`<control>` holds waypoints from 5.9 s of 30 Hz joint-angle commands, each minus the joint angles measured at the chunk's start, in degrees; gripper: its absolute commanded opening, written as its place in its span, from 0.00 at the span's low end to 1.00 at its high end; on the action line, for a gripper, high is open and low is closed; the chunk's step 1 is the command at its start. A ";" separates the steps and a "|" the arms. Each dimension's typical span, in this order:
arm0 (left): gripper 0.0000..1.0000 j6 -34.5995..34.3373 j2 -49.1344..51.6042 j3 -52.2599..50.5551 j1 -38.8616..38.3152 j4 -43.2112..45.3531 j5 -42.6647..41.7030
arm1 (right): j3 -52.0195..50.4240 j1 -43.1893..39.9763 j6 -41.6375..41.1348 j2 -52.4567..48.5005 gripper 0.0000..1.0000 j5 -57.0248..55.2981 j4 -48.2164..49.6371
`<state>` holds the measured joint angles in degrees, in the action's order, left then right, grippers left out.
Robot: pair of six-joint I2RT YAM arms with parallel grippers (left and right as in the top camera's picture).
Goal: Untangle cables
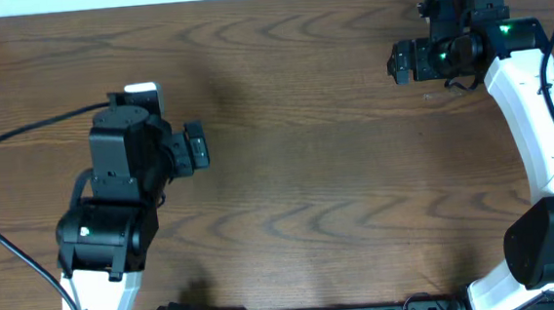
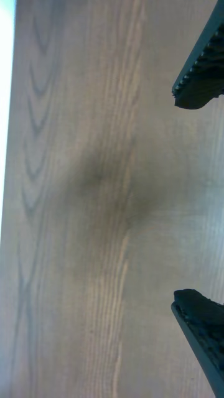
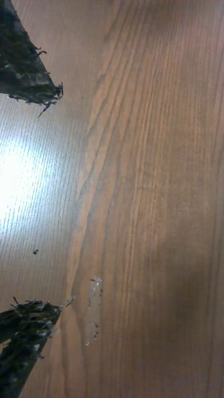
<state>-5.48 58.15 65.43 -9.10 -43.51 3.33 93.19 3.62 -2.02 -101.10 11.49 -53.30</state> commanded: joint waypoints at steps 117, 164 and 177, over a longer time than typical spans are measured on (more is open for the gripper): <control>0.97 9.64 -58.03 -65.18 -0.61 39.28 -5.22 | -0.17 0.13 0.81 0.70 0.99 -0.42 -0.11; 0.97 9.33 -57.92 -65.18 -0.61 39.50 -6.12 | -0.17 0.13 0.83 0.70 0.99 -0.42 -0.11; 0.98 9.31 -57.92 -65.18 -0.61 39.50 -6.12 | -0.20 0.20 0.83 0.70 0.99 -5.14 -0.11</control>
<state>3.88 0.60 1.50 -9.54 -2.35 -2.74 93.12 3.62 -1.89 -101.10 8.43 -53.32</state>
